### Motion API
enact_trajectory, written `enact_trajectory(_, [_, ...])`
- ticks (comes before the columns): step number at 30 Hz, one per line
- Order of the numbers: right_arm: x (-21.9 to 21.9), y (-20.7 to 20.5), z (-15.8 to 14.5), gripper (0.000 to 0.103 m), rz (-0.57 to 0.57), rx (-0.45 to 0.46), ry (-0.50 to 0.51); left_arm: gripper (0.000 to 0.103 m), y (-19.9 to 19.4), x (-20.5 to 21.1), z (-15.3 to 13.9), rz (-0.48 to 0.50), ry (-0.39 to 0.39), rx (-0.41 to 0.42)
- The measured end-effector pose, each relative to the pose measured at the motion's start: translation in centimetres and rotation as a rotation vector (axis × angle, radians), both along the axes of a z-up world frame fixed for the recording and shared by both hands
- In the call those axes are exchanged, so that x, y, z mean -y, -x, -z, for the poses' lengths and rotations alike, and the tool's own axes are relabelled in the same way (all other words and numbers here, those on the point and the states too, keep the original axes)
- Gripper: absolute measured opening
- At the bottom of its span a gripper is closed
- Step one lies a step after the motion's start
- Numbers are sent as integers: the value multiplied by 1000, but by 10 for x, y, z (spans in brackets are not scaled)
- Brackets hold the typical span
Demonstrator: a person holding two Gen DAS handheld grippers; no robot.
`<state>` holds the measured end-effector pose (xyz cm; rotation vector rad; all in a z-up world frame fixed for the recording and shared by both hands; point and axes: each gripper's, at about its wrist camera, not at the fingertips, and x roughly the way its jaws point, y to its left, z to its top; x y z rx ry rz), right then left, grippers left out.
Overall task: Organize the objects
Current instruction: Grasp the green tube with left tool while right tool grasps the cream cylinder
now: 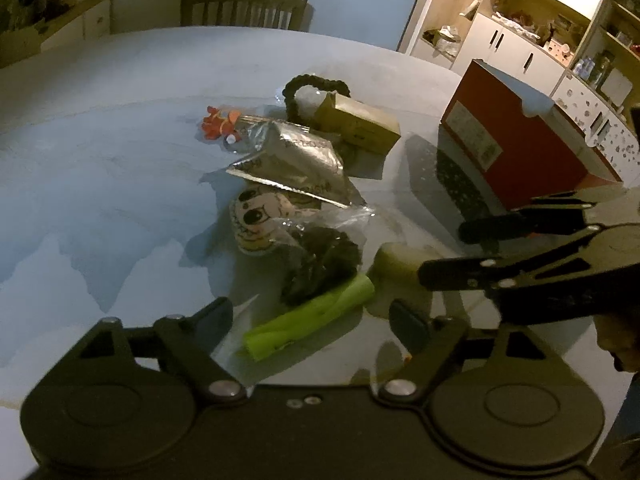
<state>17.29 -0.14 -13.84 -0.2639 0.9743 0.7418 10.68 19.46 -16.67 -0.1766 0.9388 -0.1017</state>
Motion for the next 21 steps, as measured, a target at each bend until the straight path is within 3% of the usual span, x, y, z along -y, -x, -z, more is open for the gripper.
enact_trajectory(9, [-13,-7,11,43,-20,-52,-10,57,1,11,-1,48,-42,17])
enact_trajectory(12, [-14,-8,12,38,-22,-64,-16,50,2,13,-2,61,-49,15])
enact_trajectory(16, [-19,-6,14,34,-42,-70,-13,27,4,17,-2,88,-50,8])
enact_trajectory(21, [-20,-6,16,30,-33,-73,-15,19,8,21,-3,102,-30,-13])
